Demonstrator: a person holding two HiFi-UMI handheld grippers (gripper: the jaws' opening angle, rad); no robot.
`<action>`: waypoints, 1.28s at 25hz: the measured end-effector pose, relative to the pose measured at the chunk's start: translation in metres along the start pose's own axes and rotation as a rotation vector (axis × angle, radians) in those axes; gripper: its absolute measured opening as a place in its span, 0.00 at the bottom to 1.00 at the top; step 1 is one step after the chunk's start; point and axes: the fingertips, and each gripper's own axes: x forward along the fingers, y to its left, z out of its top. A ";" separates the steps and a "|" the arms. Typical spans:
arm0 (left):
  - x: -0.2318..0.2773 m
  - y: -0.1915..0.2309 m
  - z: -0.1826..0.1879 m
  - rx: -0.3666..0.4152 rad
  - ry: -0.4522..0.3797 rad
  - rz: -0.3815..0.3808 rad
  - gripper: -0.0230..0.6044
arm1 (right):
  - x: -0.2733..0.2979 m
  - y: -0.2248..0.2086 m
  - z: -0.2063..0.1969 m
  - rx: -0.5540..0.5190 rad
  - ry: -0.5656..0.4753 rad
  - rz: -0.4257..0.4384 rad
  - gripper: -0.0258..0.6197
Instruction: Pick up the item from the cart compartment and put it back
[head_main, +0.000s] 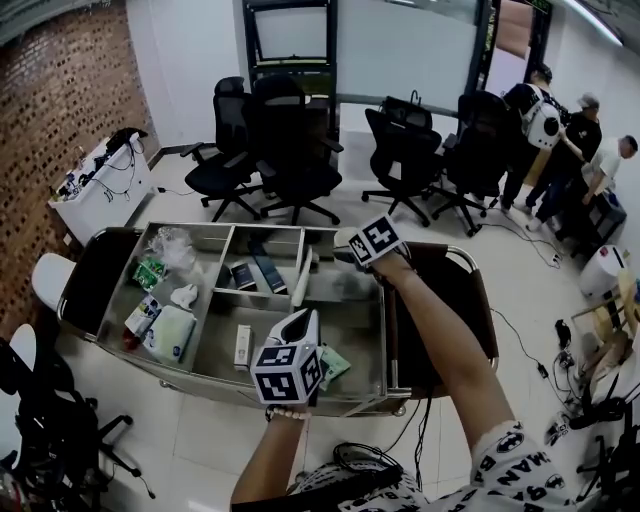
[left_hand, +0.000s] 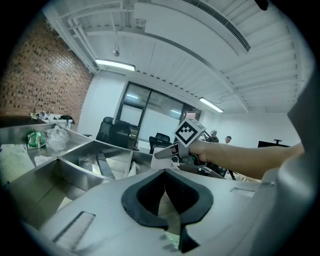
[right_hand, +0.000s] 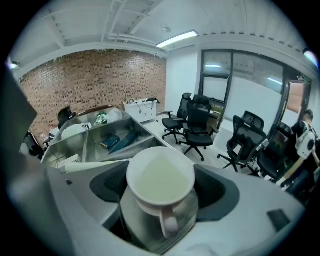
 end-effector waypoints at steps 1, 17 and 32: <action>0.000 0.002 -0.002 -0.006 0.003 0.004 0.04 | 0.005 0.001 -0.002 -0.006 0.018 -0.001 0.68; -0.004 0.013 -0.010 -0.029 -0.003 0.006 0.04 | 0.039 0.008 -0.025 -0.132 0.194 -0.011 0.68; -0.015 0.024 -0.021 -0.055 -0.009 0.027 0.04 | 0.032 0.000 -0.040 -0.269 0.339 -0.015 0.69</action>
